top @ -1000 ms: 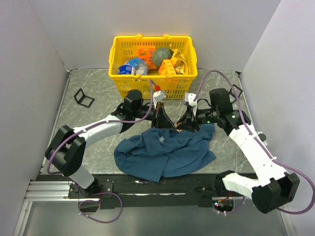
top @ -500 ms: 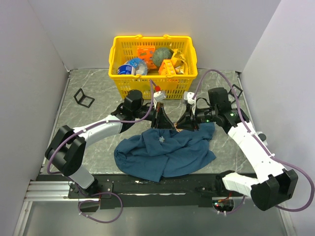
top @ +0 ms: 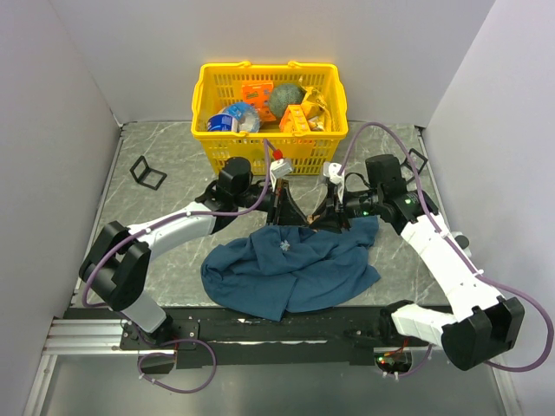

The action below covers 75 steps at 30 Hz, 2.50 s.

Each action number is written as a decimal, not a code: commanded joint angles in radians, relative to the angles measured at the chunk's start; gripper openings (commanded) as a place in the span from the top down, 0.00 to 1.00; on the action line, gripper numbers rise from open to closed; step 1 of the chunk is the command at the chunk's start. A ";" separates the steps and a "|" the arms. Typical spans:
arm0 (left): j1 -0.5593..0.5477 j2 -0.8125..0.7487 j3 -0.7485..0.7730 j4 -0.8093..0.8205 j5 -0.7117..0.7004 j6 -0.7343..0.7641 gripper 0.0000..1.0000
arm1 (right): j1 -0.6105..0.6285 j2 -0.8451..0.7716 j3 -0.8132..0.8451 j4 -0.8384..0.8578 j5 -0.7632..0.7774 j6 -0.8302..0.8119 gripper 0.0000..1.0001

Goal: Remove the brooch from the garment
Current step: Close the brooch, then place the brooch in the brooch box.

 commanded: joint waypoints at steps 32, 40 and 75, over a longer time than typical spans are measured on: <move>-0.005 -0.059 0.040 0.036 0.028 0.022 0.99 | -0.048 -0.002 0.070 -0.039 -0.168 -0.005 0.53; -0.005 -0.060 0.040 0.039 0.028 0.019 0.99 | -0.051 0.005 0.061 -0.012 -0.116 0.013 0.62; -0.006 -0.070 0.074 -0.061 0.003 0.097 0.99 | -0.052 0.050 0.064 0.051 -0.036 0.108 0.81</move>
